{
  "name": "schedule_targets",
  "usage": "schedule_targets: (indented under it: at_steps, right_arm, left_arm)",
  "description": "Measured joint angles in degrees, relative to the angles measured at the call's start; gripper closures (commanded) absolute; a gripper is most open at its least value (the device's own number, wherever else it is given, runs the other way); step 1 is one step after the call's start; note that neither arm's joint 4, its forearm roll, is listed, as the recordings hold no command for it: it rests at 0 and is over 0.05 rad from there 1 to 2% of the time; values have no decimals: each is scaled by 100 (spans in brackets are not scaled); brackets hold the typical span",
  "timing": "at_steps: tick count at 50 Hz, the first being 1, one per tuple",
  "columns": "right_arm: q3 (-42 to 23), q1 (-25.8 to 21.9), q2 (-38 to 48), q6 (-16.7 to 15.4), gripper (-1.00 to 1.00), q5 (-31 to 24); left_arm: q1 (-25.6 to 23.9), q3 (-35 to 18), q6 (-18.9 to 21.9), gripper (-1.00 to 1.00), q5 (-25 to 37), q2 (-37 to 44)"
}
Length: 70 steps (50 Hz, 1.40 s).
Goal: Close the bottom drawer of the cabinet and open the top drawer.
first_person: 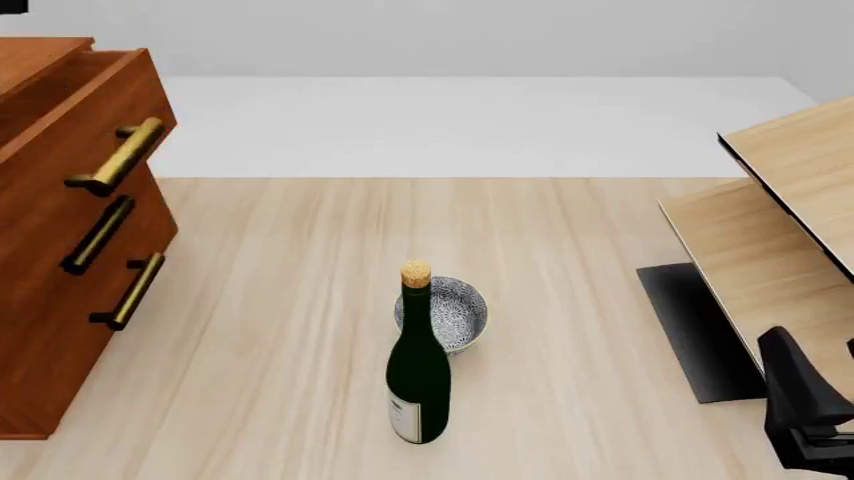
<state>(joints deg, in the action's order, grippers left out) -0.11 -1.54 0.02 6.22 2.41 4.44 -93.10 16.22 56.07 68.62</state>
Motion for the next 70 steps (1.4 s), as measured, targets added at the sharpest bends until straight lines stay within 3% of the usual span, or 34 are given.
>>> schedule_targets:
  at_steps: [32, 70]
  right_arm:
    - [0, 2, 0, -9, -100, -8]
    - [0, 6, 0, -10, -100, -7]
  left_arm:
    - [170, 1058, -512, -100, -146, -291]
    - [319, 1959, -609, -100, -456, -563]
